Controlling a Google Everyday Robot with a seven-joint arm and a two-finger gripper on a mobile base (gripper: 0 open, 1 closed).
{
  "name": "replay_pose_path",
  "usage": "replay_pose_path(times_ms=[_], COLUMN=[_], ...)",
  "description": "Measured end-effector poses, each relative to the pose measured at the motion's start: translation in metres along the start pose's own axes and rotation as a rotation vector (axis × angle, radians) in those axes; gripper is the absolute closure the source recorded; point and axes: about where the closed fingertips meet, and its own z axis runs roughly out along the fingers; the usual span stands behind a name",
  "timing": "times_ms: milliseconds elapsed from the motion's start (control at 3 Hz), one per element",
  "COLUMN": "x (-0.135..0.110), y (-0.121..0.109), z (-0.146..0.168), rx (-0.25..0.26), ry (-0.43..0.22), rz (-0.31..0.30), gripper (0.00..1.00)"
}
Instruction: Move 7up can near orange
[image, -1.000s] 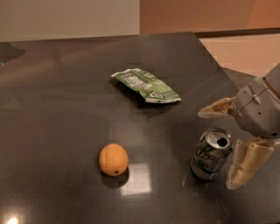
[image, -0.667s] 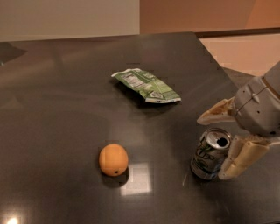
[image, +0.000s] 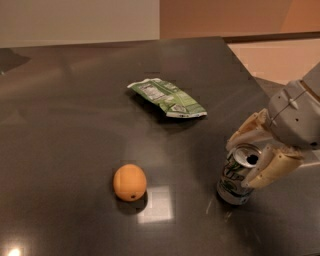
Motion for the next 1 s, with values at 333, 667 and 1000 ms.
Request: replay_pose_path(times_ms=[333, 667, 1000], x=[-0.024, -0.056, -0.086], y=[-0.002, -0.004, -0.006], z=[-0.004, 0.003, 0.018], rx=[-0.01, -0.02, -0.029], ry=[-0.028, -0.048, -0.042], rz=[-0.021, -0.047, -0.069], gripper=[0.96, 1.0, 1.0])
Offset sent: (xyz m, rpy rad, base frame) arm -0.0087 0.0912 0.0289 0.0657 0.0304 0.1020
